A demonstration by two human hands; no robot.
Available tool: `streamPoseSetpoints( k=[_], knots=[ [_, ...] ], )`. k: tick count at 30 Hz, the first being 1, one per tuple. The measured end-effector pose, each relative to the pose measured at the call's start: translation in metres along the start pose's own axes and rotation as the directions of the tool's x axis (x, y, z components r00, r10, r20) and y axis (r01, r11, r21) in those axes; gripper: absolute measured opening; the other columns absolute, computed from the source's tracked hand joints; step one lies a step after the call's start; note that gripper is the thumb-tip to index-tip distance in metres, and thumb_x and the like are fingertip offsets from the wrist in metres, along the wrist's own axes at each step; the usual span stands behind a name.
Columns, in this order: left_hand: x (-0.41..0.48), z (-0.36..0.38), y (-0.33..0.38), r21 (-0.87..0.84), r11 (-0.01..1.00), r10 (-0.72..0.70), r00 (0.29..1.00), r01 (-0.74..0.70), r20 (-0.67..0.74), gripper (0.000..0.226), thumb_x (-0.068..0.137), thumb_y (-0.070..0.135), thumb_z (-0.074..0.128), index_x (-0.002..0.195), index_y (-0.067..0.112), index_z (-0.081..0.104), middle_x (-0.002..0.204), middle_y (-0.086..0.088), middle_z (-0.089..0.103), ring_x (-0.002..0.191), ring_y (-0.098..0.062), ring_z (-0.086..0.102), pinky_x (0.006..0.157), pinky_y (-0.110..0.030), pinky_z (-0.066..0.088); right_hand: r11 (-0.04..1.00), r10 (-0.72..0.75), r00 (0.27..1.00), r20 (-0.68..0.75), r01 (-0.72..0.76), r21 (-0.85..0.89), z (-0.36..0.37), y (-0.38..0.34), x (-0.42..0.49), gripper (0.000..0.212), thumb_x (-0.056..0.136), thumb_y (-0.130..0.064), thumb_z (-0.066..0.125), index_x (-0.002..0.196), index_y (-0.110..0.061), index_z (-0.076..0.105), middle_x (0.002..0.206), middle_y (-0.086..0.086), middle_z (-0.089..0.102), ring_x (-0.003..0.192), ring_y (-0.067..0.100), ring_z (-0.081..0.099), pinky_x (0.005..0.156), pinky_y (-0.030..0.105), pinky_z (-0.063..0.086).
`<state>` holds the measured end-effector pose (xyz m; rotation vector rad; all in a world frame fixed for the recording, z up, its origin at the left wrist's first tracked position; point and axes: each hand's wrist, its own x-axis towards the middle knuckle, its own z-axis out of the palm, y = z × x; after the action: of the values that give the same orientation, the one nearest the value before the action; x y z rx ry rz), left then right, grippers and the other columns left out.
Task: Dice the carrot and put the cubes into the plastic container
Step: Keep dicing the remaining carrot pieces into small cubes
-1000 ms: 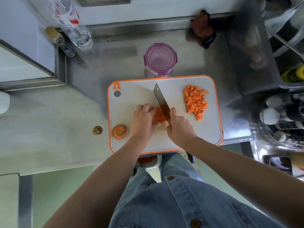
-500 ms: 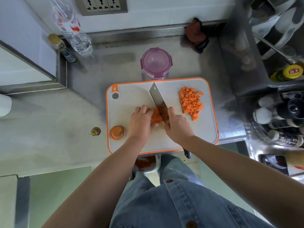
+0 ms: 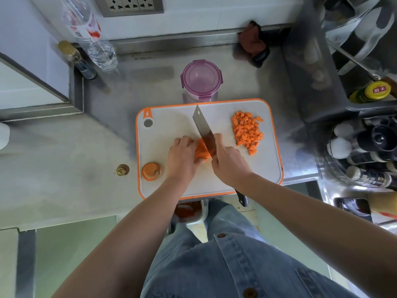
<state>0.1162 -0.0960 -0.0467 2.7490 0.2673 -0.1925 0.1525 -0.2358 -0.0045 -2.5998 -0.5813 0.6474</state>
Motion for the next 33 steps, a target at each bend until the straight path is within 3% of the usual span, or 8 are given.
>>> streamPoseSetpoints(
  k=[9,19,24,29,33],
  knots=[
    [0.003,0.001,-0.001,-0.063,0.998,-0.024,1.0,0.024,-0.008,0.04,0.075,0.034,0.078,0.11,0.018,0.067,0.104,-0.001,0.059,0.097,-0.025,0.048,0.079,-0.035,0.044,0.997,0.07,0.996,0.053,-0.072,0.019,0.007,-0.003,0.007,0.029,0.088,-0.005,0.041,0.111,-0.014,0.026,0.065,0.006,0.042,0.059,0.024,0.045,0.046,0.029,0.024],
    [0.003,0.0,-0.003,-0.074,0.997,0.003,1.0,-0.002,0.007,0.036,0.075,0.029,0.078,0.106,0.016,0.066,0.103,-0.003,0.058,0.097,-0.028,0.049,0.08,-0.04,0.047,0.996,0.091,0.996,0.015,-0.091,-0.008,0.017,-0.008,0.01,0.027,0.091,-0.008,0.045,0.114,-0.01,0.03,0.074,0.009,0.05,0.063,0.029,0.047,0.056,0.034,0.037],
    [0.002,-0.001,-0.001,-0.06,0.998,-0.004,1.0,0.006,0.026,0.037,0.077,0.029,0.076,0.11,0.016,0.066,0.108,-0.002,0.057,0.102,-0.027,0.048,0.083,-0.038,0.045,0.994,0.091,0.996,0.019,-0.091,0.056,0.01,-0.004,0.012,0.027,0.088,-0.007,0.045,0.111,-0.011,0.03,0.074,0.011,0.053,0.067,0.035,0.054,0.056,0.039,0.043],
    [-0.001,-0.002,-0.004,-0.033,0.999,0.031,0.999,-0.031,0.026,0.048,0.082,0.032,0.072,0.126,0.017,0.059,0.119,-0.003,0.055,0.112,-0.026,0.047,0.093,-0.036,0.043,0.997,0.046,0.998,-0.034,-0.044,0.057,0.002,-0.001,0.006,0.026,0.089,-0.006,0.041,0.112,-0.01,0.03,0.061,0.005,0.042,0.061,0.032,0.05,0.048,0.032,0.03],
    [-0.001,0.0,-0.006,0.011,1.0,0.028,0.999,-0.029,0.044,0.052,0.086,0.035,0.068,0.133,0.018,0.052,0.125,-0.003,0.052,0.116,-0.024,0.045,0.1,-0.034,0.04,0.999,-0.001,1.0,-0.029,0.002,0.04,-0.001,-0.006,0.004,0.028,0.091,-0.007,0.042,0.117,-0.011,0.03,0.062,0.005,0.043,0.057,0.025,0.048,0.045,0.029,0.028]
  ],
)
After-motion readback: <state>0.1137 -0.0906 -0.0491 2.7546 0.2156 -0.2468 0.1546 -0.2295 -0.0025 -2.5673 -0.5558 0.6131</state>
